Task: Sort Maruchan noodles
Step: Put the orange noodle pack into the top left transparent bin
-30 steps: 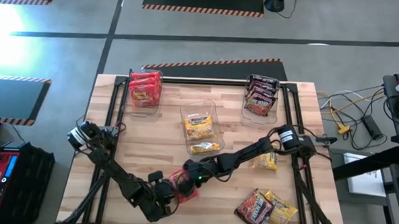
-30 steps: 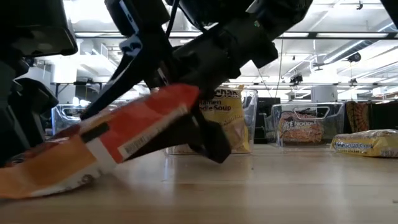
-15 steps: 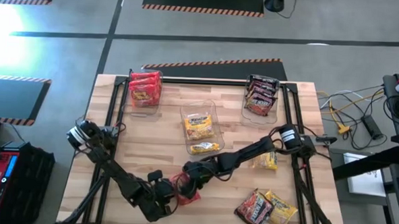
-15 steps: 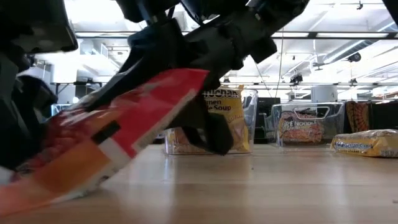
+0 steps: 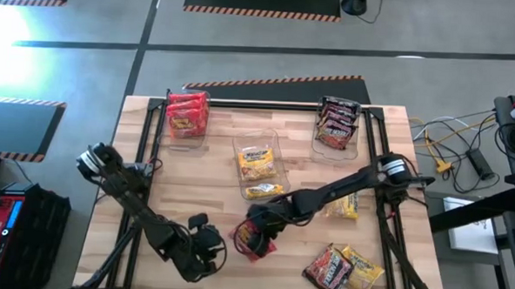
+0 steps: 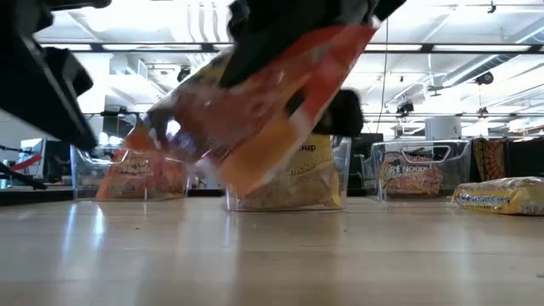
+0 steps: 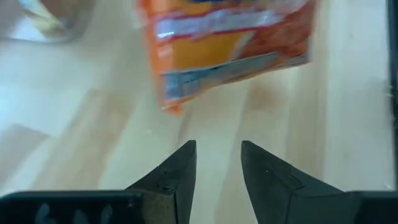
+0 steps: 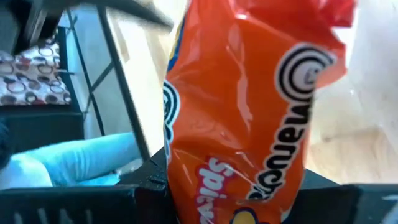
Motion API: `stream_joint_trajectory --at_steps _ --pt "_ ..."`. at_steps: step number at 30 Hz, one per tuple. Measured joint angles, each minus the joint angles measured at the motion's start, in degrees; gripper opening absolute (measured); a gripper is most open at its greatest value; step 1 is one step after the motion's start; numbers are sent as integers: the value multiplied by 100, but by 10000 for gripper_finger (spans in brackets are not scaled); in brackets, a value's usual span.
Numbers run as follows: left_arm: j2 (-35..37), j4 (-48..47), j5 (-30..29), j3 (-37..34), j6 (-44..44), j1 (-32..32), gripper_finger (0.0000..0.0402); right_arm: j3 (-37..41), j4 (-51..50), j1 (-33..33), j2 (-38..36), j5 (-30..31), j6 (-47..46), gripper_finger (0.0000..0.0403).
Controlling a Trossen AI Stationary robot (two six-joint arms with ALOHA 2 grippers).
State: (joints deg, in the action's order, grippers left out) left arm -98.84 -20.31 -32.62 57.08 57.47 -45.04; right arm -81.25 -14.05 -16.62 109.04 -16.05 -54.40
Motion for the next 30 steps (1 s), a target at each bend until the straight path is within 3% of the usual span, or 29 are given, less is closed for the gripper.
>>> stream_joint_trajectory --at_steps 5,16,24,30 --pt "499 -368 -44 0 -27 139 111 0 -452 -14 -299 -3 249 122" --pt "1887 534 -302 7 -1019 171 111 4 -553 23 -549 -49 1250 123" --pt "2254 -597 -297 -1 -1809 702 111 4 -535 372 -549 -44 1651 123" --pt "2562 -765 623 -20 -2206 1254 111 4 -494 638 -549 -40 1694 123"
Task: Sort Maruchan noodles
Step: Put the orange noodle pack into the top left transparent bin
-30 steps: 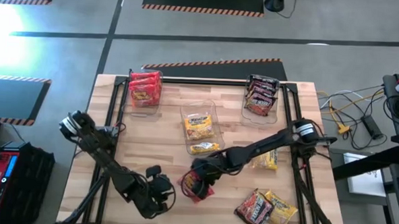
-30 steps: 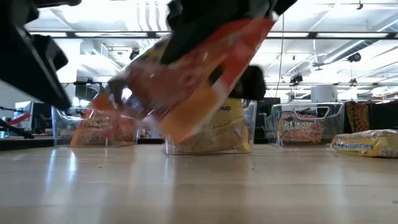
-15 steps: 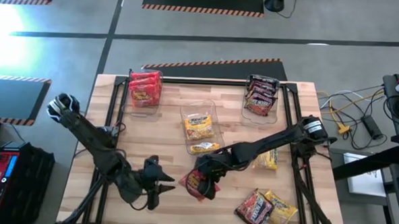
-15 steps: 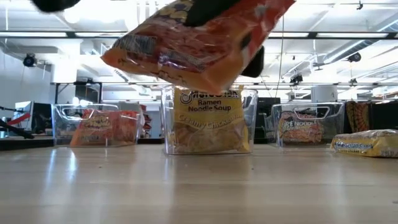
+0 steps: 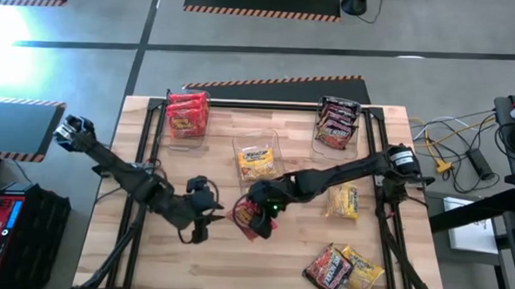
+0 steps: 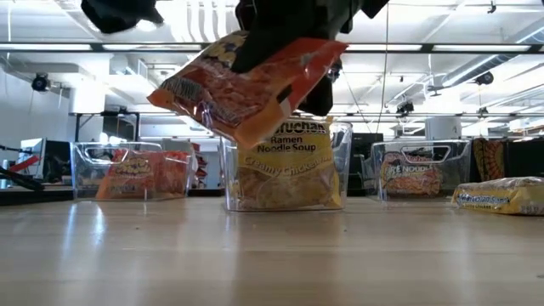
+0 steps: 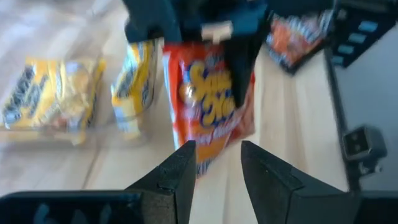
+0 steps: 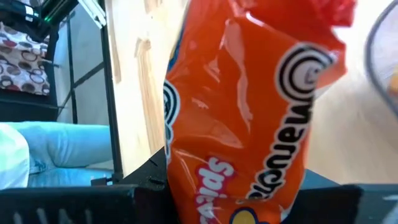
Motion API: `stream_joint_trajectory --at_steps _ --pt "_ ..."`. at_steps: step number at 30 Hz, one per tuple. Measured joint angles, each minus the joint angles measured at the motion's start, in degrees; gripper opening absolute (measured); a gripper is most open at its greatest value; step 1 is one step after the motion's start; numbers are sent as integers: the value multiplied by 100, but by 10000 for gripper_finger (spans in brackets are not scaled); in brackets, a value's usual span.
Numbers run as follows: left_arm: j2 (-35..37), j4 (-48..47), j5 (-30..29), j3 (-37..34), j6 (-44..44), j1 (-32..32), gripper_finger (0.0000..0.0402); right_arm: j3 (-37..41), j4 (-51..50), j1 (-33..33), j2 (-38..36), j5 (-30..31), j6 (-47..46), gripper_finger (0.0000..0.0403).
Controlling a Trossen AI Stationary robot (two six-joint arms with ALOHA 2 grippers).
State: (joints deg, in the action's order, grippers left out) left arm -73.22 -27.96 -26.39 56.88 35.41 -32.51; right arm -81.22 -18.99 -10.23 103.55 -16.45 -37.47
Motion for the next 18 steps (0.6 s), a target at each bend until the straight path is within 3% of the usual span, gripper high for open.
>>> stream_joint_trajectory --at_steps 5,12,18 --pt "603 208 6 -551 23 -3 111 -154 -10 147 0 -5 131 123" --pt "1651 2512 -303 -2283 43 -21 111 -548 -6 216 3 -7 456 123" --pt "1910 2692 -310 -2500 -49 67 115 -668 -214 214 9 -24 511 123"
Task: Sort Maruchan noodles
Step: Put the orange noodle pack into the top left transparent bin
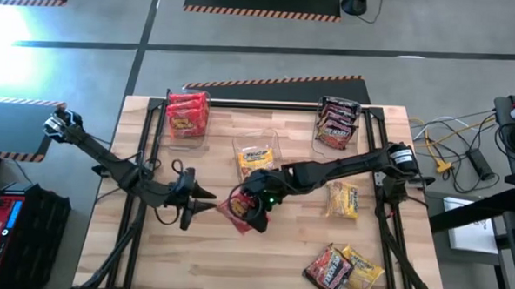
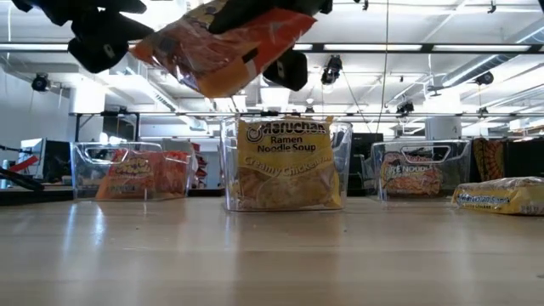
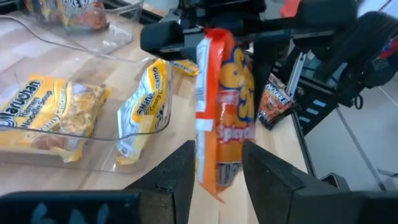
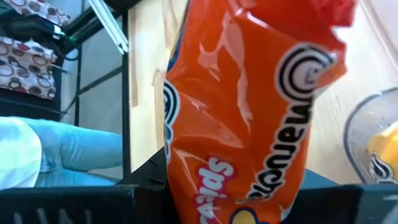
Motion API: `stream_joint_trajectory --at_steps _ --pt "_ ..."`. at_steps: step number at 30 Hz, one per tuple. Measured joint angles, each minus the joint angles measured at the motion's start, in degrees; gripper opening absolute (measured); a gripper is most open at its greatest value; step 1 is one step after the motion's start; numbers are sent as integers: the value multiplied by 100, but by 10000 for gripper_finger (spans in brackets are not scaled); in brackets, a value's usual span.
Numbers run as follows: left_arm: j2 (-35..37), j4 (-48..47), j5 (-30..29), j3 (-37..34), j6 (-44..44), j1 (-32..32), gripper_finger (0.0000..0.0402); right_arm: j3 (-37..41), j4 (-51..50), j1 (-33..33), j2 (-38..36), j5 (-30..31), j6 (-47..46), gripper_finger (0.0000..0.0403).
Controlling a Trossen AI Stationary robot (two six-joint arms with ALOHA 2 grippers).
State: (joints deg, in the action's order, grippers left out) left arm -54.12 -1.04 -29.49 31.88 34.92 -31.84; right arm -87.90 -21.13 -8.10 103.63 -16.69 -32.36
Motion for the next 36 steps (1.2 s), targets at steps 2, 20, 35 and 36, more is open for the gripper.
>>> stream_joint_trajectory --at_steps 2,20,35,36 --pt "4 -30 4 0 -13 21 123 0 -43 0 3 0 -2 123" --pt "-180 -61 6 353 -1575 176 241 -162 -144 15 7 108 1644 123" --pt "-483 16 11 699 -2098 247 242 -1201 -948 24 59 1123 3250 123" --pt "-498 43 25 699 -2098 252 242 -1257 -952 24 92 1124 3327 123"
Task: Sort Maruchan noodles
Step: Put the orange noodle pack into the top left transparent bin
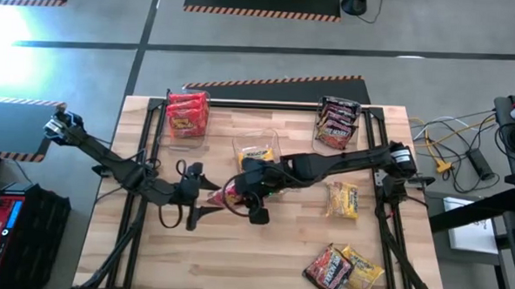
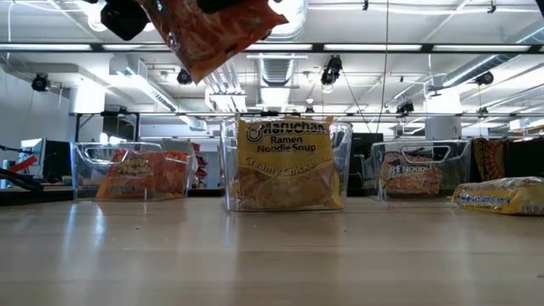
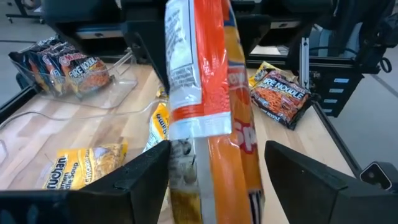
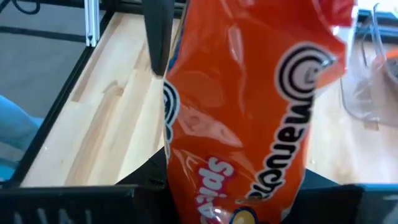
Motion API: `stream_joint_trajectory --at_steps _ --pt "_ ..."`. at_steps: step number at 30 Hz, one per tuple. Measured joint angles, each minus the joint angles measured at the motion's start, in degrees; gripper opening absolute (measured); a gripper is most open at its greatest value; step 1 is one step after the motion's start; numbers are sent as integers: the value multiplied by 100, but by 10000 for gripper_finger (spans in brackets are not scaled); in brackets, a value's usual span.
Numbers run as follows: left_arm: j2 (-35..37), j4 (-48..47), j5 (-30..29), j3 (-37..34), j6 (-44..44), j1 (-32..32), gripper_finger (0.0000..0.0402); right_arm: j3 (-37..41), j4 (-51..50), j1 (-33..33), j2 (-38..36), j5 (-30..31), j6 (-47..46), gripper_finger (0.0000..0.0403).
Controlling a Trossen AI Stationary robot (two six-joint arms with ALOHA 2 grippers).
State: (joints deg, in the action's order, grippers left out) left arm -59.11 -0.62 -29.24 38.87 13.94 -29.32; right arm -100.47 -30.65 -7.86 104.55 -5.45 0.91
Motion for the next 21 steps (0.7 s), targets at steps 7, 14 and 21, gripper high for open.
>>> stream_joint_trajectory --at_steps 7,14,21 --pt "-55 87 148 -4 8 35 240 -363 -85 -2 282 5 371 123" --pt "-59 119 134 -13 121 41 202 -649 -152 -11 402 -3 600 123" --pt "-62 128 57 -22 177 61 143 -765 -302 -24 405 40 489 128"
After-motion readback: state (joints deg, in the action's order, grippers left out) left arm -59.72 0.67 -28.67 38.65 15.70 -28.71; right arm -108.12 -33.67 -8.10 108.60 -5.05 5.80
